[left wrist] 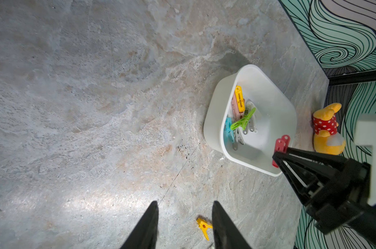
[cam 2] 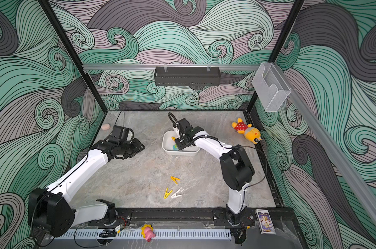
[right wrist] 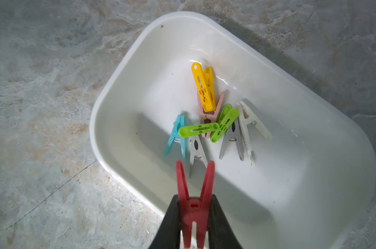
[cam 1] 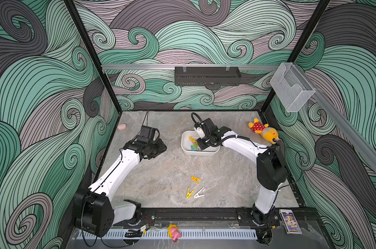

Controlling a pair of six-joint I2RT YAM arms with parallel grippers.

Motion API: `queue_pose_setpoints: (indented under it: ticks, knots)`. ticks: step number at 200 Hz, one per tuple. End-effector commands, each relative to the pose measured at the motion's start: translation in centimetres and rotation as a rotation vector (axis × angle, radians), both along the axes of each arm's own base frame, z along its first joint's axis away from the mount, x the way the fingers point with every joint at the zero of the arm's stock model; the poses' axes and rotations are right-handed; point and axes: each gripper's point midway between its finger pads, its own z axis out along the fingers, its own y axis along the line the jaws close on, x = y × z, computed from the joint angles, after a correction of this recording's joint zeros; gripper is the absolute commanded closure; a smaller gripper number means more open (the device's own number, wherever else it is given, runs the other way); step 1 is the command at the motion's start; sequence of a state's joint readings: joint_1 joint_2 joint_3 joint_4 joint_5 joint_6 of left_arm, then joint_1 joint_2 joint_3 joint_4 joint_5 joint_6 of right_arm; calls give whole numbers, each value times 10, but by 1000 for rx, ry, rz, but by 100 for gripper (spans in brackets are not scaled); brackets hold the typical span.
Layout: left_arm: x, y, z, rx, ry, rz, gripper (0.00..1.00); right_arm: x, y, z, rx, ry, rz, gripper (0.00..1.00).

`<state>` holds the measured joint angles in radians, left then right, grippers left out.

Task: Put the clothespins into the storage box
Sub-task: Place the clothespin in the storage box.

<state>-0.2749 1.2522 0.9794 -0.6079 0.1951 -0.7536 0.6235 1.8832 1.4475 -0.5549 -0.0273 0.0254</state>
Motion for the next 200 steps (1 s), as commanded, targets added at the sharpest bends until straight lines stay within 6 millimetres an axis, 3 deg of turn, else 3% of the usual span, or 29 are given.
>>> queue_pose_setpoints:
  ticks: [1,53,108,157,200]
  knots:
    - [0,2,4,-11,-4,12,56,13,7,2,22,-13,7,79]
    - [2,-2,0,-29,10,6,56,20,-1,-19,-2,40,-26,75]
    - [2,-9,-3,-67,25,-3,56,25,-5,-11,-33,8,-16,68]
    - [-2,-17,-14,-92,75,-37,56,18,-8,26,5,-43,-16,67]
    - [-7,-43,-23,-186,130,-117,57,-7,-9,60,102,-97,-26,63]
